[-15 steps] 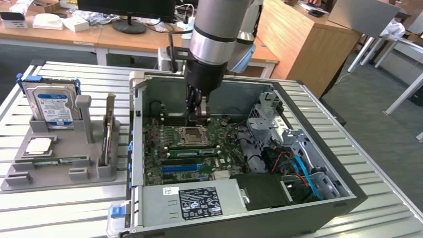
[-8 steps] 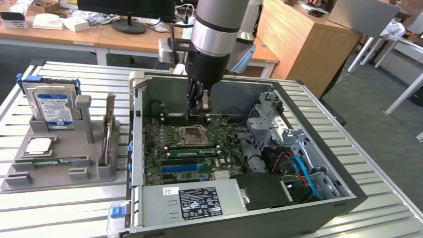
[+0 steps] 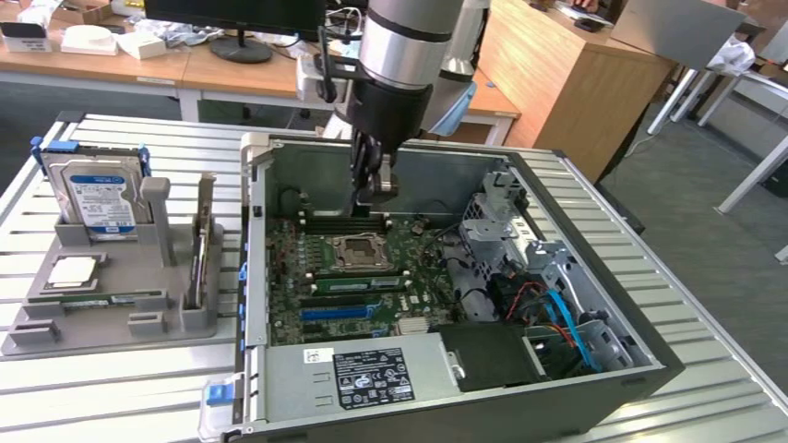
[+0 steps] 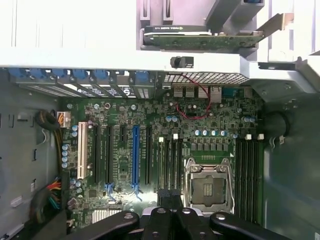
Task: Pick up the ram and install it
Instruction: 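Press down the ram until it locks into place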
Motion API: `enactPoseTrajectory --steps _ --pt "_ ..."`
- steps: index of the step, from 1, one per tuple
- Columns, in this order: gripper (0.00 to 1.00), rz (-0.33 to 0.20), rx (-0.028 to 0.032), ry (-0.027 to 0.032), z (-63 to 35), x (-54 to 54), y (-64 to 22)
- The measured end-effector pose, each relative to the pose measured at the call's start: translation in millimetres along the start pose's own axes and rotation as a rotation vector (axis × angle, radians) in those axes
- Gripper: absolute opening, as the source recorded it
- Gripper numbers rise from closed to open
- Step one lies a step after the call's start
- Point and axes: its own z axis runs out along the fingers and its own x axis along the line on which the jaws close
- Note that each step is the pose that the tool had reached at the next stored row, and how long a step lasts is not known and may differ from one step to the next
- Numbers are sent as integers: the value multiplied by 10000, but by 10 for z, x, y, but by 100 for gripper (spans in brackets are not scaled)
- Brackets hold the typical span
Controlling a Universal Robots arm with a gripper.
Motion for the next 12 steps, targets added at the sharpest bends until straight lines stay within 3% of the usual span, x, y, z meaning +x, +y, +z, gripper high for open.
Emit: enactPoseTrajectory --steps 7,12 --pt "10 0 0 0 -116 -4 4" --pt "10 0 1 -1 -126 -4 4"
